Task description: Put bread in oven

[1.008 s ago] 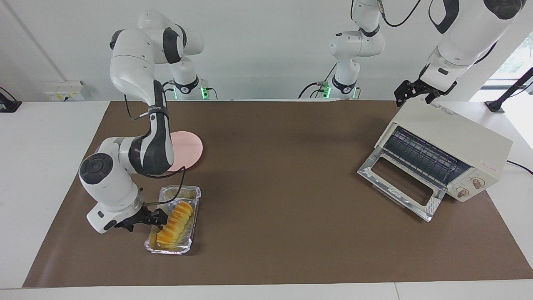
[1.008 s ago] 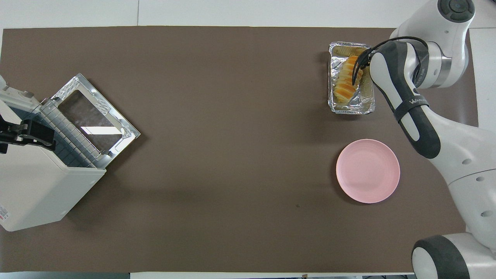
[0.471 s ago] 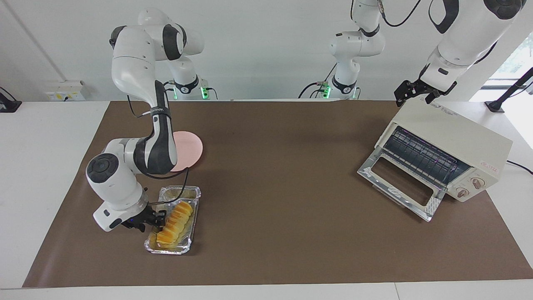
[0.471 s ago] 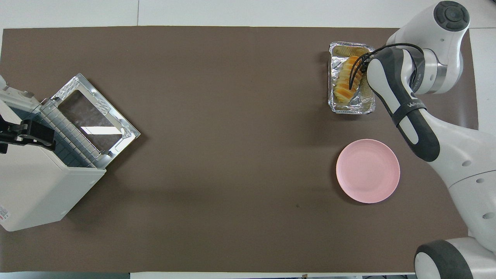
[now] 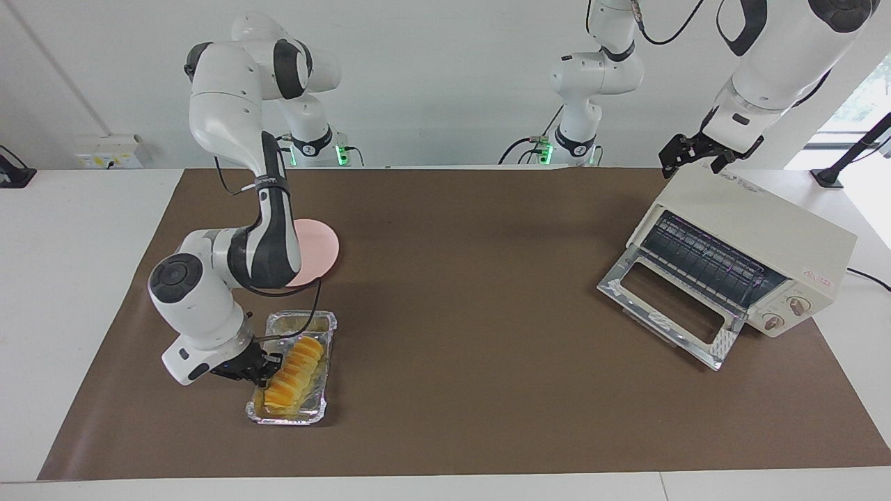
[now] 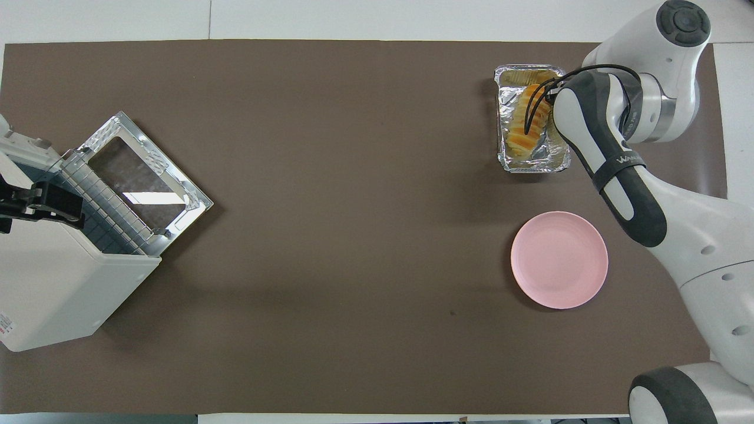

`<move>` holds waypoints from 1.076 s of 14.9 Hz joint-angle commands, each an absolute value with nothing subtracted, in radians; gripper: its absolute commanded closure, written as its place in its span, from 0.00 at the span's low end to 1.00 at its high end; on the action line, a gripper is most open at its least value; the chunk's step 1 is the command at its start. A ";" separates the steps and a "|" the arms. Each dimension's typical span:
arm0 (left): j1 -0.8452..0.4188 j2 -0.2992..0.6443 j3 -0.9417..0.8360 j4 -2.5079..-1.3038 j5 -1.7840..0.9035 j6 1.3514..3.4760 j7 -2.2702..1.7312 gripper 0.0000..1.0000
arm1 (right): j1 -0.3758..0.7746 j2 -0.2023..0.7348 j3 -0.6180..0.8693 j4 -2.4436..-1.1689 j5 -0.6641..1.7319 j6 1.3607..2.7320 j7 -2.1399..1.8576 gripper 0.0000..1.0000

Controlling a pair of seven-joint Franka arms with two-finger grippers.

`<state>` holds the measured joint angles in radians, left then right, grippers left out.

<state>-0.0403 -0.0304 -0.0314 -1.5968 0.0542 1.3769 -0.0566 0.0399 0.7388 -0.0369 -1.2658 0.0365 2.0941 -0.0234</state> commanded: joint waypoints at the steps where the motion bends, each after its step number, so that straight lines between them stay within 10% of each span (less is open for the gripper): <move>1: -0.032 -0.049 -0.034 -1.611 0.041 1.388 -0.058 0.00 | 0.034 0.707 -0.029 -1.307 0.051 2.096 -0.014 1.00; 9: -0.032 -0.049 -0.034 -1.611 0.041 1.388 -0.058 0.00 | 0.078 0.707 0.005 -1.075 0.092 1.775 0.139 1.00; 16: -0.032 -0.049 -0.034 -1.611 0.041 1.388 -0.058 0.00 | 0.302 0.683 0.009 -1.071 0.184 1.796 0.452 1.00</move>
<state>-0.0403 -0.0304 -0.0314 -1.5968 0.0542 1.3769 -0.0566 0.2506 0.6914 0.0154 -1.0756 0.1386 1.7799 0.3801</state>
